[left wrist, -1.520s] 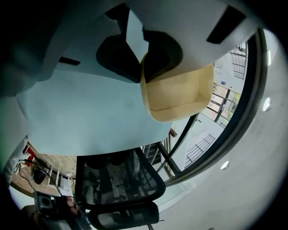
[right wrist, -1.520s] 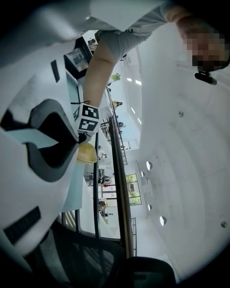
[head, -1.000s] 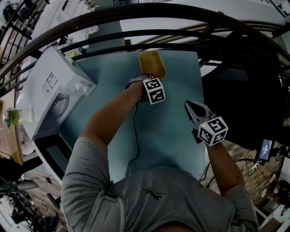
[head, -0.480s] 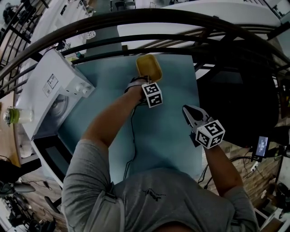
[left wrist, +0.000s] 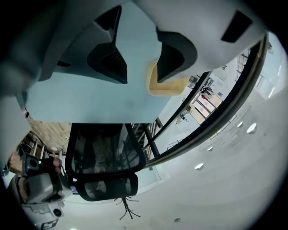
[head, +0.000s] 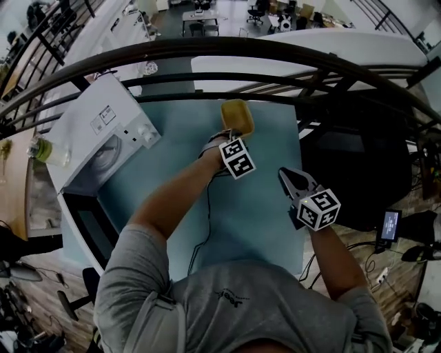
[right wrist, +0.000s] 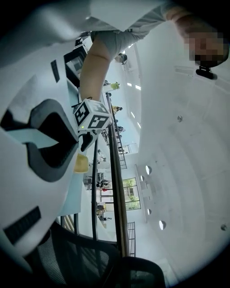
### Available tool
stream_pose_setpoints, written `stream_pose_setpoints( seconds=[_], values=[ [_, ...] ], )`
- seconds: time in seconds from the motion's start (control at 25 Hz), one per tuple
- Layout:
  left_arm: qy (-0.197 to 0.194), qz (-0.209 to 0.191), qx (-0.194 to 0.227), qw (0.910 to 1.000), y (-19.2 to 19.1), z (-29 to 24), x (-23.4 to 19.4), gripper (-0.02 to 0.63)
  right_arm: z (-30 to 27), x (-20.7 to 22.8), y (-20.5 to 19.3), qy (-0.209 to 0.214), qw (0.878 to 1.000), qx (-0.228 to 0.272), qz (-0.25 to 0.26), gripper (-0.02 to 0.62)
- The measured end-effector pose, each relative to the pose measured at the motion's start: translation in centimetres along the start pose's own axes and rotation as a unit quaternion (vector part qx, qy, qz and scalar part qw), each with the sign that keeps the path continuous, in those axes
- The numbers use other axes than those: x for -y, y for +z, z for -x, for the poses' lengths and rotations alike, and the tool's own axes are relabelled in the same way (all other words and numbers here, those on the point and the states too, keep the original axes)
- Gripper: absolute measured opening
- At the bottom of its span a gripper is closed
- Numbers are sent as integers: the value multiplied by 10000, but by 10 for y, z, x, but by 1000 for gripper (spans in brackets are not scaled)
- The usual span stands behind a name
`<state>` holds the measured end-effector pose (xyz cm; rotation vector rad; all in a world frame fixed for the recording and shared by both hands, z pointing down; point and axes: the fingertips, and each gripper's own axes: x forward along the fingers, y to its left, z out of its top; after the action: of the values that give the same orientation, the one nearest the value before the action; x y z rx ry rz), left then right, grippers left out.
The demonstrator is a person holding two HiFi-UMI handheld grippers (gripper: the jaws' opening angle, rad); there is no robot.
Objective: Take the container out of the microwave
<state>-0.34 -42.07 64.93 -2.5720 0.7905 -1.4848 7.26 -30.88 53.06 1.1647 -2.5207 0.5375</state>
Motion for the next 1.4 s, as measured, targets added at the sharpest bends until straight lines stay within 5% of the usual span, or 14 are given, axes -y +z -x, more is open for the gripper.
stream_pose_setpoints(
  seconds=[0.36,0.72,1.0,1.4],
  values=[
    [273,1248,919,9875,12,114,32,167,32,-49,32,498,9976,278,385,17],
    [821,2710,1900,9401,23,225,124,53,97,-96,42,1475,9837,536,882,17],
    [1601,3562,2589,8834,55,294,223,18,173,-124,29,2418,9579,610,1425,17],
    [2365,3761,2470,8612,49,368,342,18,239,-162,-6,3269,9294,656,1583,17]
  ],
)
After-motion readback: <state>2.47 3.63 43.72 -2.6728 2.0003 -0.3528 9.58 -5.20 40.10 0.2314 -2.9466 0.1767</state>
